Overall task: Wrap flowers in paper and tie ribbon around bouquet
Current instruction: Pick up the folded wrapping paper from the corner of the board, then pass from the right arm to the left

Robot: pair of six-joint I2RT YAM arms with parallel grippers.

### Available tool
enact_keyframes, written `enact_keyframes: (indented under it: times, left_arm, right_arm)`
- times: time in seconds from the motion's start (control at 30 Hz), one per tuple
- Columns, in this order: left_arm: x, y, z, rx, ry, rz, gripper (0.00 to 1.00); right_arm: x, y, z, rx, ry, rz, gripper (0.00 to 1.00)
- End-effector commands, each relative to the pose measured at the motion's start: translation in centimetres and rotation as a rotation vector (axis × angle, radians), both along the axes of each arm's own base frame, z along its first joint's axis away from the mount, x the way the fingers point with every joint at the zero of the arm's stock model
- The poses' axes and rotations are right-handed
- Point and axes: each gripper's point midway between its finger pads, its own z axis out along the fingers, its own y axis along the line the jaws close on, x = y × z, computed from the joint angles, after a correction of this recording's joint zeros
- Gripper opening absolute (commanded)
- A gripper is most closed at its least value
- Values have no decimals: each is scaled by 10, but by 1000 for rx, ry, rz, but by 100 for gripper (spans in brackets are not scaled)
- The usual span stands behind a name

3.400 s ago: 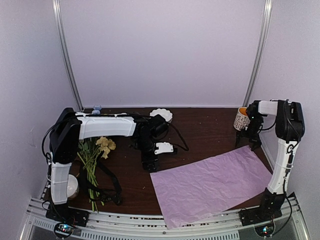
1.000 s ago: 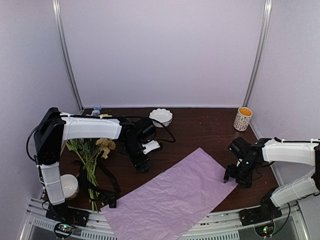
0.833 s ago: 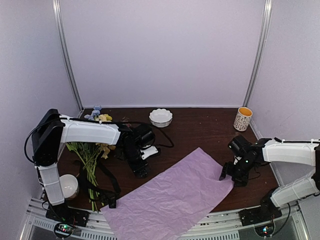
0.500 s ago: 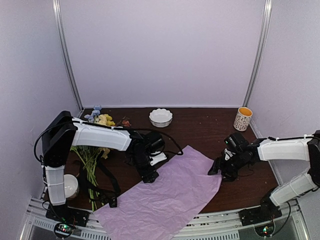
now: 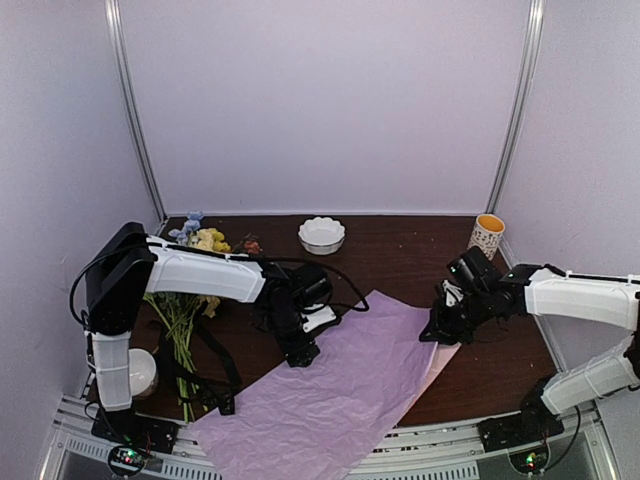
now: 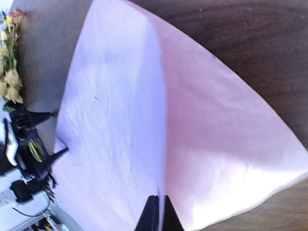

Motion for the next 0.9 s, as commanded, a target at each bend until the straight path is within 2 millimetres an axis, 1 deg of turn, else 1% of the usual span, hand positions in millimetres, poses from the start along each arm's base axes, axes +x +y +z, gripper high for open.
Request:
enact_keyframes:
  times: [0.0, 0.03, 0.1, 0.17, 0.2, 0.23, 0.27, 0.33, 0.37, 0.43, 0.5, 0.53, 0.63, 0.67, 0.73, 0.8, 0.87]
  left_arm:
    - [8, -5, 1, -1, -50, 4, 81]
    - [12, -8, 14, -19, -83, 3, 81]
    - [23, -16, 47, -69, -163, -3, 82]
    - [28, -24, 84, -126, -241, -19, 83]
    - [28, -30, 106, -165, -278, -34, 84]
    - [24, -35, 130, -208, -317, -53, 84]
    - [19, -41, 150, -239, -351, -77, 85]
    - [0, -54, 188, -306, -405, -128, 89]
    - [-12, -61, 205, -339, -417, -156, 91]
    - [-33, -75, 230, -395, -423, -180, 95]
    - [-51, -91, 240, -454, -383, -178, 98]
    - [-60, -100, 241, -483, -343, -177, 98]
    - [-74, -119, 242, -522, -290, -140, 98]
    - [-74, -122, 244, -525, -307, -122, 98]
    - [-66, -124, 247, -523, -356, -73, 98]
    - [-56, -122, 245, -522, -396, -16, 98]
    - [-51, -121, 241, -513, -420, 6, 98]
  right_arm:
    - [7, -3, 25, -37, -64, 0, 0]
    - [10, 0, 33, -25, -76, 3, 0]
    - [16, 8, 50, -1, -97, 5, 0]
    - [21, 18, 68, 32, -119, 8, 0]
    - [24, 23, 76, 50, -128, 3, 0]
    - [26, 29, 85, 68, -140, 0, 0]
    - [29, 34, 94, 90, -152, -11, 0]
    - [35, 45, 112, 142, -183, -45, 0]
    - [38, 50, 123, 173, -201, -68, 0]
    - [44, 58, 145, 230, -238, -112, 0]
    - [50, 63, 171, 273, -288, -152, 0]
    - [53, 64, 182, 283, -312, -173, 0]
    - [54, 63, 213, 321, -372, -229, 0]
    - [55, 61, 220, 333, -384, -250, 0]
    - [54, 55, 230, 355, -407, -295, 0]
    - [52, 54, 238, 397, -415, -332, 0]
    - [51, 54, 244, 421, -425, -341, 0]
